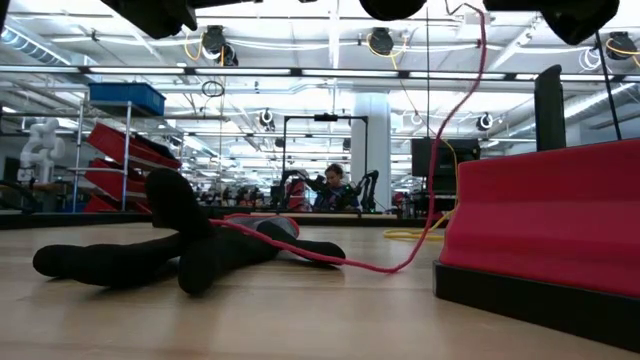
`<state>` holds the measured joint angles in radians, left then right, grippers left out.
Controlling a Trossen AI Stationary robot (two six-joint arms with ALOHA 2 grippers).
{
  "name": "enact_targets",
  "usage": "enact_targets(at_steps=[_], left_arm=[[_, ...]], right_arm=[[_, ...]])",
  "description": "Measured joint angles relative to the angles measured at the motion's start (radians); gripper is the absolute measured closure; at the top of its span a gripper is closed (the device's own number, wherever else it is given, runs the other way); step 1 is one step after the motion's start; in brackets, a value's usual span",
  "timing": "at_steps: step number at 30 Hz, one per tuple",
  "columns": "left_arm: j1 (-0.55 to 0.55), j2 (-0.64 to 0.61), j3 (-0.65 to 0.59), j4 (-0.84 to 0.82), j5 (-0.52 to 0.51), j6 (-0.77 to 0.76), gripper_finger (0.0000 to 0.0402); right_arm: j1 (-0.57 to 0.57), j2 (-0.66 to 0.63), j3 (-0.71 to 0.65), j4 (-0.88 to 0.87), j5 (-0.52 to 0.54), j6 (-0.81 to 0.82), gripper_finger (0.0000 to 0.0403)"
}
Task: Coil cords
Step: Coil the red wire onto the black spool
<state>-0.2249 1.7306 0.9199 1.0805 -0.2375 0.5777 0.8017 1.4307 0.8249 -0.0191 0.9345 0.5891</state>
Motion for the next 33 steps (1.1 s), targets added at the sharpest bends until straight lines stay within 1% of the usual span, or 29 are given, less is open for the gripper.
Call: enact_targets(at_steps=[7,16,27,30,33], left_arm=[[0.0,0.0,0.0,0.002,0.0,0.0,0.0401],[-0.005,0.0,0.0,0.0,0.0,0.001,0.0401],[-0.005,0.0,0.0,-0.006,0.0,0.003,0.0401],[-0.005,0.0,0.0,-0.008,0.0,0.003,0.0401],[-0.005,0.0,0.0,-0.008,0.0,0.002,0.0401]], right_arm=[[-0.031,0.0,0.0,0.066,-0.004,-0.03,0.033],[-0.109,0.02,0.0,0.043,-0.021,-0.009,0.033],[-0.12,0.03,0.0,0.013,-0.013,-0.005,0.0331],[-0.12,0.03,0.0,-0.009,0.01,0.001,0.034],[-0.122,0.03,0.0,-0.011,0.016,0.0,0.0357]])
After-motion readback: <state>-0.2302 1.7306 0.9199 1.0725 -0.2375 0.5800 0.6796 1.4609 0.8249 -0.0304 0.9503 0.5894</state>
